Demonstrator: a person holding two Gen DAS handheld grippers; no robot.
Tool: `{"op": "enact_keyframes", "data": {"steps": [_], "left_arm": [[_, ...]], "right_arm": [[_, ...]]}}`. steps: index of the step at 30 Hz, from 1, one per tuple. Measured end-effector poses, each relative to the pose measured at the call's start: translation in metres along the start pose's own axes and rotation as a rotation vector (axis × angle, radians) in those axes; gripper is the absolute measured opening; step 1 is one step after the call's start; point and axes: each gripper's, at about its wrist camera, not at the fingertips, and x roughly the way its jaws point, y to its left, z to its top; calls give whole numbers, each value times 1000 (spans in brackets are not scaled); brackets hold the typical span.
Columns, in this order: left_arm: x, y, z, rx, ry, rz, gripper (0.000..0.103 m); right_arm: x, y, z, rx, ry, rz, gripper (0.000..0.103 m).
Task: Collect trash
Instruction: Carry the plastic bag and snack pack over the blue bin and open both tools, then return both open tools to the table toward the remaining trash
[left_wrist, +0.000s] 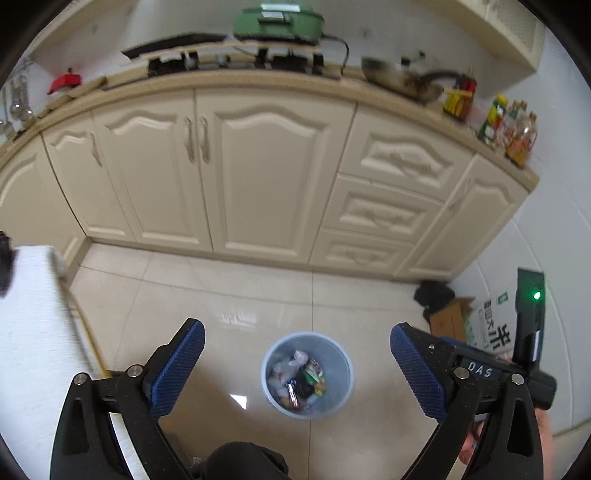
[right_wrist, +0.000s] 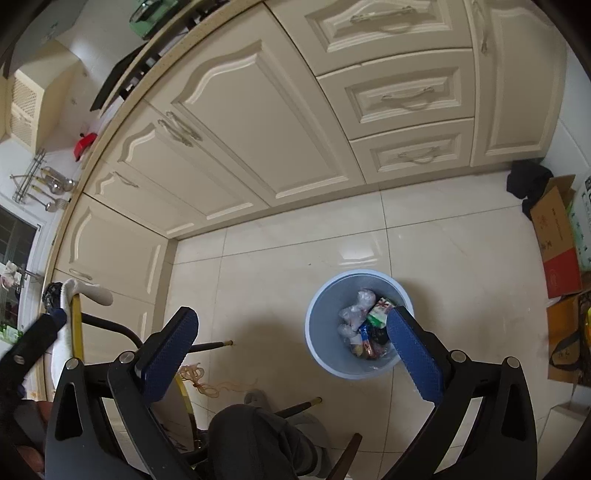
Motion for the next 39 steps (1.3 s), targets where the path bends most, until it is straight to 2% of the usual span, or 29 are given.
{"op": "enact_keyframes", "data": {"steps": [6,10,21,30,39], "left_arm": [[-85,25,-34,-31,-114,16,102],[-155,60,-71,-57,-180,25,102],[-288,129,-150,-151,-343,87,102],[-375,168,-224,-270,-437,211,102],[-444,168,-282,-343,-506,353,102]], "right_arm": [[-29,40,-5,-54,-50,39,103],[-54,81,-8,-116,-101,88,103],[-106,204,-37,-323,-181,226,103],[-137,296,-78,-482,-227,331,103],[-149,376,-126,-631,-225,426,103]]}}
